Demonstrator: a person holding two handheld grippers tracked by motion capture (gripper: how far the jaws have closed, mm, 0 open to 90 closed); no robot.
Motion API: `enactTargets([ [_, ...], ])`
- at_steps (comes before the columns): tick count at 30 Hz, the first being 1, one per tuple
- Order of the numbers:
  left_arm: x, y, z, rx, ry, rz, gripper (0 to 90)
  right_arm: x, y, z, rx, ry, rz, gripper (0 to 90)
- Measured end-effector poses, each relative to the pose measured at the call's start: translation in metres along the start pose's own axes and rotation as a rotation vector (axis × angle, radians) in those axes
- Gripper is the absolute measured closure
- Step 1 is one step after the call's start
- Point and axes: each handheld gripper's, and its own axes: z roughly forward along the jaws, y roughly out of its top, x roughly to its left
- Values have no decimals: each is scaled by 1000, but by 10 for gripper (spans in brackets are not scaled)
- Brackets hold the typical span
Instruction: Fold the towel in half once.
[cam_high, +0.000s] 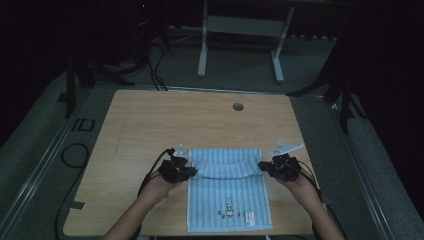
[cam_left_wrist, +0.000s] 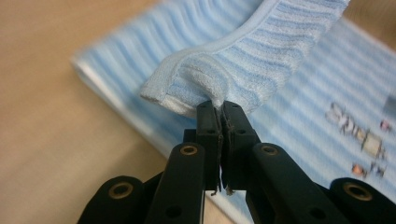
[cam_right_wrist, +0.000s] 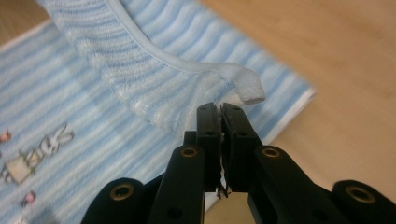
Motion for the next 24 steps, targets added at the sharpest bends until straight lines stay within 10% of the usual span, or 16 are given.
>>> enactTargets([
  [16,-6,-19,4,18,10,-30,860,8,-42,23,53,86,74,861],
  [21,-26,-16,-32,-108,18,28,859,15,-28,-14,-46,62,44,861],
  [24,-45,-35,-47,-22,-80,54,705,37,-41,-53,-137,91,19,779],
])
